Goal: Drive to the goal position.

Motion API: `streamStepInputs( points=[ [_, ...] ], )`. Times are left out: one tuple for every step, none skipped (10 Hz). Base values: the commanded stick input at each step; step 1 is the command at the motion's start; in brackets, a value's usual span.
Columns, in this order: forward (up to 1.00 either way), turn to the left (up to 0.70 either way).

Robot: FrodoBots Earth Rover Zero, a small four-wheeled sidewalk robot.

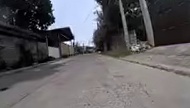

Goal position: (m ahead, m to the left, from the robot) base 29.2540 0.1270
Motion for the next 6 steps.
streamStepInputs(
  points=[
    [1.0, 0.0],
    [1.0, 0.0],
    [1.0, 0.0],
    [1.0, 0.0],
    [1.0, 0.0],
    [1.0, -0.02]
  ],
)
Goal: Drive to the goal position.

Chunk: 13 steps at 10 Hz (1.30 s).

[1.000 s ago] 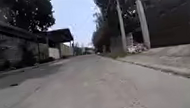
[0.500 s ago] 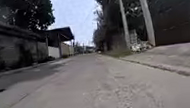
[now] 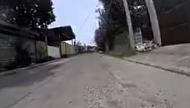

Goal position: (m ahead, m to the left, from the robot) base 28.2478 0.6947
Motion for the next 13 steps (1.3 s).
streamStepInputs(
  points=[
    [1.0, -0.07],
    [1.0, -0.15],
    [1.0, -0.12],
    [1.0, -0.1],
    [1.0, -0.09],
    [1.0, -0.07],
    [1.0, -0.05],
    [1.0, -0.03],
    [1.0, -0.02],
    [1.0, -0.02],
    [1.0, 0.0],
    [1.0, 0.0],
    [1.0, 0.0]
  ],
)
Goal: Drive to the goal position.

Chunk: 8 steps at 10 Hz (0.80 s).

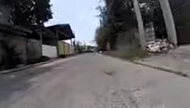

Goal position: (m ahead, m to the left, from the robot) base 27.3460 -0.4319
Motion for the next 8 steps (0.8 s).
streamStepInputs(
  points=[
    [1.0, 0.0],
    [1.0, 0.0],
    [1.0, 0.0],
    [1.0, 0.0],
    [1.0, 0.0],
    [1.0, 0.0],
    [1.0, 0.0],
    [1.0, -0.02]
  ],
)
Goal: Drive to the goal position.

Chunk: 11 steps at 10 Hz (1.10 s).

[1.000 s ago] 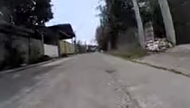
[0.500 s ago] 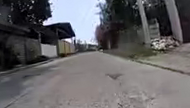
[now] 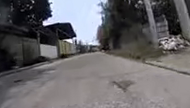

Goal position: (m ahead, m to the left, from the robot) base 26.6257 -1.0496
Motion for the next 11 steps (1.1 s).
streamStepInputs(
  points=[
    [1.0, -0.02],
    [1.0, -0.03],
    [1.0, -0.04],
    [1.0, -0.14],
    [1.0, -0.18],
    [1.0, -0.08],
    [1.0, -0.03],
    [1.0, 0.0],
    [1.0, 0.0],
    [1.0, -0.01],
    [1.0, -0.03]
  ],
)
